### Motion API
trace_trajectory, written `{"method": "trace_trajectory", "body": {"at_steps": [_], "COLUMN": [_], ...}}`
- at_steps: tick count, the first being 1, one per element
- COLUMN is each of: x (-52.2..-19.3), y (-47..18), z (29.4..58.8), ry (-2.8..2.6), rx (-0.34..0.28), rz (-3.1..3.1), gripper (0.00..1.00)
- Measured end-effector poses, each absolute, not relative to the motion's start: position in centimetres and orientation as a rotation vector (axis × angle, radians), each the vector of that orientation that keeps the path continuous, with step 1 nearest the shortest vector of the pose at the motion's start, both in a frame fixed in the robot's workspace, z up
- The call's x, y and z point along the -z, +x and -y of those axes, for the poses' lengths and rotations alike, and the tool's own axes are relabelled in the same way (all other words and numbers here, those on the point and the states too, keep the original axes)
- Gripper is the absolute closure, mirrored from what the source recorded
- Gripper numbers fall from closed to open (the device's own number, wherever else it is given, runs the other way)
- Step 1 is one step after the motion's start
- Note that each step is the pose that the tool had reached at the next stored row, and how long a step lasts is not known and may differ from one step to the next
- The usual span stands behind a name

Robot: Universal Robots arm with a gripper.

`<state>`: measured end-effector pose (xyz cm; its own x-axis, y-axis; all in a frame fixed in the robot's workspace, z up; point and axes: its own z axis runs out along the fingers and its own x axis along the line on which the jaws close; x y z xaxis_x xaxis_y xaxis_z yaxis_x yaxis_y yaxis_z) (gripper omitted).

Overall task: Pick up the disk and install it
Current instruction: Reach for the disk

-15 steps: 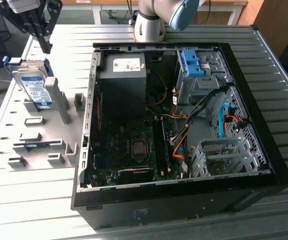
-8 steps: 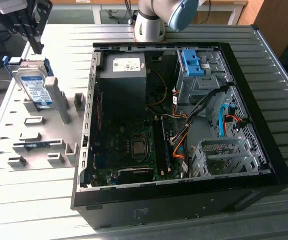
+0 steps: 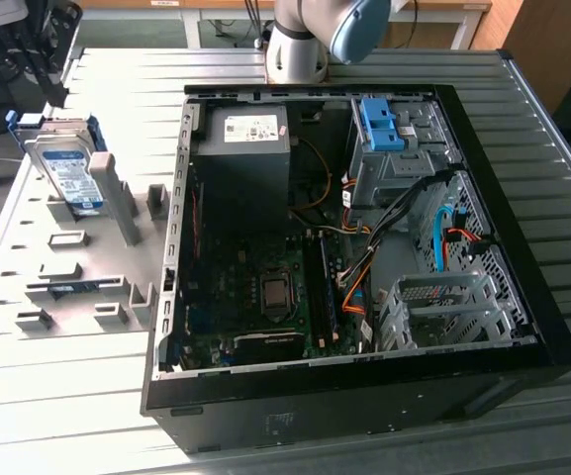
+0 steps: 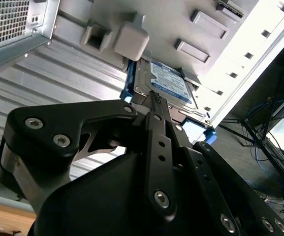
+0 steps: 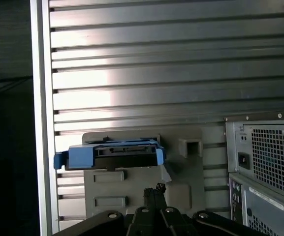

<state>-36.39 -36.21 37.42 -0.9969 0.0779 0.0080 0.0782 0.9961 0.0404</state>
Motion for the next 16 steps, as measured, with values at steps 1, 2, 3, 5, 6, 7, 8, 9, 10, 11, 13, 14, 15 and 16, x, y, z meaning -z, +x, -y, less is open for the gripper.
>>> {"method": "trace_trajectory", "body": {"at_steps": [1, 2, 3, 5, 6, 7, 8, 9, 10, 11, 13, 14, 15, 16], "x": [-37.4, -37.3, -37.2, -37.1, -37.0, -37.0, -36.9, -36.9, -36.8, -36.8, -36.7, -36.7, -36.6, -36.6], "y": [-36.8, -37.2, -37.6, -38.4, -38.8, -39.3, -39.6, -40.0, -40.4, -40.8, -41.5, -41.9, -42.2, -42.3], "z": [36.1, 36.0, 35.9, 35.7, 35.6, 35.5, 35.4, 35.3, 35.2, 35.1, 34.9, 34.8, 34.8, 34.7], "ry": [-0.123, -0.123, -0.123, -0.123, -0.123, -0.123, -0.123, -0.123, -0.123, -0.123, -0.123, -0.124, -0.124, -0.124], "rx": [0.064, 0.064, 0.064, 0.064, 0.064, 0.064, 0.064, 0.064, 0.064, 0.064, 0.064, 0.064, 0.064, 0.064], "rz": [3.132, 3.132, 3.132, 3.132, 3.132, 3.132, 3.132, 3.132, 3.132, 3.132, 3.132, 3.132, 3.132, 3.132], "gripper": [0.89, 0.89, 0.89, 0.89, 0.89, 0.89, 0.89, 0.89, 0.89, 0.89, 0.89, 0.89, 0.89, 0.89]}}
